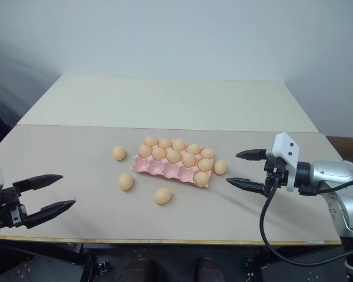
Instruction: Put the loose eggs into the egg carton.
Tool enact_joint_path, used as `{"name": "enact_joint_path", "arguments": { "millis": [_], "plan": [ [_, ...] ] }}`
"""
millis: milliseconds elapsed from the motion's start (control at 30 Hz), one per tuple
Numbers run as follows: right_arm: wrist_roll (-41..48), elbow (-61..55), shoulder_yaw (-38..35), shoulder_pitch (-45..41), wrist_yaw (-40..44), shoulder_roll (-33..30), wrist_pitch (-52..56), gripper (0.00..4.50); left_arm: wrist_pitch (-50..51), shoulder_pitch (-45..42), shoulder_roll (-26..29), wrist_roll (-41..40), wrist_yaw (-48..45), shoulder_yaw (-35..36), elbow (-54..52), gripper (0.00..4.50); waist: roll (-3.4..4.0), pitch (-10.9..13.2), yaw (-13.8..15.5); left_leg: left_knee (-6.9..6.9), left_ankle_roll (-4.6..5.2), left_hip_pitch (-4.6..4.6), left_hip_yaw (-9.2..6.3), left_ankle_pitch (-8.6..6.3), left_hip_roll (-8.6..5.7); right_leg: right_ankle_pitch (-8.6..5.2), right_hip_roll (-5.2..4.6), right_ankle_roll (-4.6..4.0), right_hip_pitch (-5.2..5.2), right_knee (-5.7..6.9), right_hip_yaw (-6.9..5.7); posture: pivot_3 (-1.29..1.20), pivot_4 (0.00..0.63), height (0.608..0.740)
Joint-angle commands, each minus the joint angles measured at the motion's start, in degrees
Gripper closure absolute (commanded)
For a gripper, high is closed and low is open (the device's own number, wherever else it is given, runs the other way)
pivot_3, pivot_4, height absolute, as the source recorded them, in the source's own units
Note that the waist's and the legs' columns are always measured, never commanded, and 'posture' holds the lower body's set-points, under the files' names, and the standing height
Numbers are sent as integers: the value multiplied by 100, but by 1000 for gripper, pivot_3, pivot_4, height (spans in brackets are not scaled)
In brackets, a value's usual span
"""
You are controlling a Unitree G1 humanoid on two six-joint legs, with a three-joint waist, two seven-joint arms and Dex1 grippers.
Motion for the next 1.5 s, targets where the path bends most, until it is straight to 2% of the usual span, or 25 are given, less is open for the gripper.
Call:
{"name": "enact_joint_path", "arguments": {
  "millis": [33,400,700,800,933,1100,1200,1367,1500],
  "plan": [
    [58,-161,-218,-40,22,-96,-91,0,173,-45,173,-103,82,29,-45,19,0,0,0,0,0,0,0,0,0,0,0,0,0,0,0,0,150,740],
    [-35,3,-177,-194,37,-100,-182,0,67,-347,280,-195,3,-73,18,19,0,0,0,0,0,0,1,0,0,0,0,0,-1,0,1,0,150,740],
    [-78,225,-305,-462,387,-528,-227,0,59,-716,428,-268,-159,-295,138,19,0,0,0,-3,0,-1,3,0,1,0,2,0,-3,-3,2,0,150,740],
    [-450,392,1,-504,286,-525,-416,0,27,-955,482,-268,-217,-543,245,19,0,0,3,-3,0,-1,5,0,0,0,1,0,-2,-3,2,0,150,740],
    [-1381,1108,897,-1021,60,-171,-943,0,-64,-1328,458,-178,-229,-1015,363,19,-1,0,-22,-1,0,4,12,0,0,5,0,7,1,-2,6,0,150,740],
    [-2339,2379,1757,-1802,-116,430,-1693,0,-118,-1589,456,-148,-292,-1267,465,19,0,0,-91,-2,2,4,15,2,3,11,10,0,-7,4,14,0,150,740],
    [-2655,2986,2037,-2102,-127,701,-2008,0,-139,-1652,458,-119,-310,-1335,474,19,0,0,-108,-2,3,-3,14,2,2,15,15,10,-10,3,18,0,150,740],
    [-3366,4019,2416,-2574,-628,1180,-2468,0,-255,-1774,477,-31,-306,-1340,620,19,0,0,-133,-3,3,-5,15,1,0,24,17,27,-9,-3,25,0,150,740],
    [-3417,4566,2408,-2808,-630,1459,-2623,0,-290,-1820,538,-9,-396,-1306,705,19,0,1,-135,-3,3,-2,15,2,1,22,18,21,-8,4,25,0,150,740]
  ]
}}
